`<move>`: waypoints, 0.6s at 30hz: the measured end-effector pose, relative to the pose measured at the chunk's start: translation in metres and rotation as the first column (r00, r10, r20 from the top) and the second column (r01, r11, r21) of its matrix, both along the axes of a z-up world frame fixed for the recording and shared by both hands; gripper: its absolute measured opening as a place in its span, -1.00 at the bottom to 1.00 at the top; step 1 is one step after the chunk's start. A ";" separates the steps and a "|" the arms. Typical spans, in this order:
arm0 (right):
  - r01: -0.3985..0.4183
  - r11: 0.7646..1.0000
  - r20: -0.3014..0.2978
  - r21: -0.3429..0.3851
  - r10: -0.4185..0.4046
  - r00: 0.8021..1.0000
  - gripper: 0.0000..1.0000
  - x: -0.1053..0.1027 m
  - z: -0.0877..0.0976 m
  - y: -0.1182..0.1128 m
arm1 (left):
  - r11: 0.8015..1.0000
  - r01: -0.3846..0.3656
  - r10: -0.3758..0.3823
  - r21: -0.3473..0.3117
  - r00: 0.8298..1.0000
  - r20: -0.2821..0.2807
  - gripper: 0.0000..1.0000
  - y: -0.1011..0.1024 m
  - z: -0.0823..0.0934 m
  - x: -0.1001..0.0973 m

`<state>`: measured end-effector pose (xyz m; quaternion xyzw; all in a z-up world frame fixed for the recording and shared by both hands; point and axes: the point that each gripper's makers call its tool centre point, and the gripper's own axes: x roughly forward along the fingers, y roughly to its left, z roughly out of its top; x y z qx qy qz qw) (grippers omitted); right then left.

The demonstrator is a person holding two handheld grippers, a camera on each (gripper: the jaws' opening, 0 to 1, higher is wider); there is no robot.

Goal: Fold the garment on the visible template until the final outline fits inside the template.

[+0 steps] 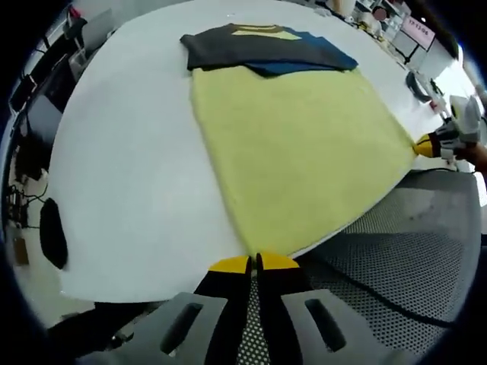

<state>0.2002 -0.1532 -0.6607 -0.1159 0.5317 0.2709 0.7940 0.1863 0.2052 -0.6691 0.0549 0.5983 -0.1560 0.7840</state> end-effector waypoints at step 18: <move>0.067 0.991 0.199 0.116 -0.090 0.976 -1.00 0.066 0.068 0.005 | 0.990 -0.082 0.100 -0.112 0.981 0.168 -0.92 0.002 0.064 0.063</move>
